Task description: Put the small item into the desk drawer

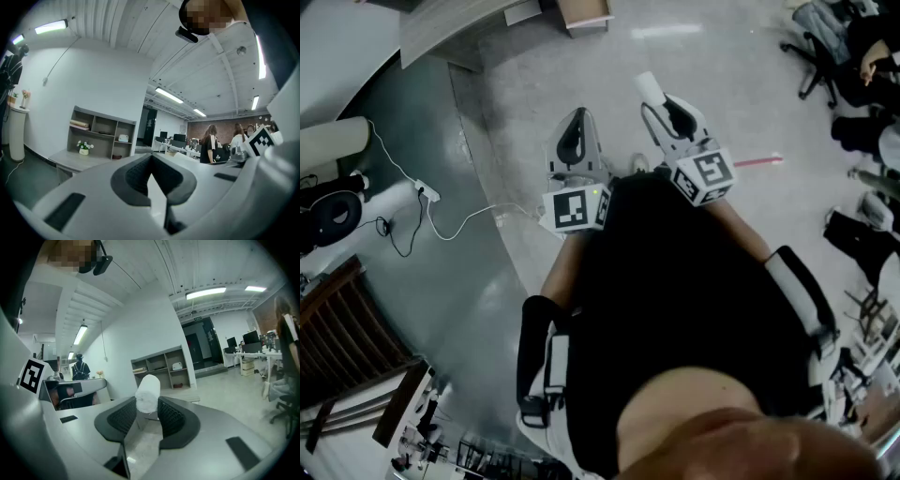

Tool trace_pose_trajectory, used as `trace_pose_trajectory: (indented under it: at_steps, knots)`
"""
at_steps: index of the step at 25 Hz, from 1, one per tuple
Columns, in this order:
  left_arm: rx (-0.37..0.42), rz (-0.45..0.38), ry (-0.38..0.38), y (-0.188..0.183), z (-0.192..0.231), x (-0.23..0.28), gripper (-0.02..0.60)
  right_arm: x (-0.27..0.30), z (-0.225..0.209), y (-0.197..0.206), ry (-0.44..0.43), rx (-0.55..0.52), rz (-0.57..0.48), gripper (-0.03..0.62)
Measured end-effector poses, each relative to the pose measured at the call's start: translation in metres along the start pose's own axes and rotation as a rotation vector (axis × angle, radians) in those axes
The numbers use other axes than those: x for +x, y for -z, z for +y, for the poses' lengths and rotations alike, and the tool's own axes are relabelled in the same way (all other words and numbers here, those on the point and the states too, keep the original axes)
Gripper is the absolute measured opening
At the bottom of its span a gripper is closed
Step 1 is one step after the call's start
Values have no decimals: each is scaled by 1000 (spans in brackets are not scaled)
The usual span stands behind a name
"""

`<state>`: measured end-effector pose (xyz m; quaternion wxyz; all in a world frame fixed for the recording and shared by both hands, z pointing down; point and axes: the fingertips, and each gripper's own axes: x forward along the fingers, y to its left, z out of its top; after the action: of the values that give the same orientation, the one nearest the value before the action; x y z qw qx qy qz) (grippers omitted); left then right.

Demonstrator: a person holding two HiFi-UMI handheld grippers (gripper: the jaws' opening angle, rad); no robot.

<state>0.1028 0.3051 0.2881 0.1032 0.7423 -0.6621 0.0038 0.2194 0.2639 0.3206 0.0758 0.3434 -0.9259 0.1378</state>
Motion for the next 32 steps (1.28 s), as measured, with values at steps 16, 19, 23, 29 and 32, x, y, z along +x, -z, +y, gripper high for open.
trace_pose_trajectory:
  at_steps: [16,19,23,29,32]
  knots:
    - [-11,-22,-8,2,21,-3,-2,16,11,6,-4,37,3,138]
    - [-11,-15,-1,4,24,-7,-3,16,15,5,2,38,-1,138]
    - [-8,-25,15,0,34,-10,-3,23,25,4,16,36,0,138]
    - [-42,-34,21,-3,56,-16,-3,36,44,5,33,36,-3,138]
    - [-56,-37,27,-2,71,-20,-3,44,56,8,45,44,-5,138]
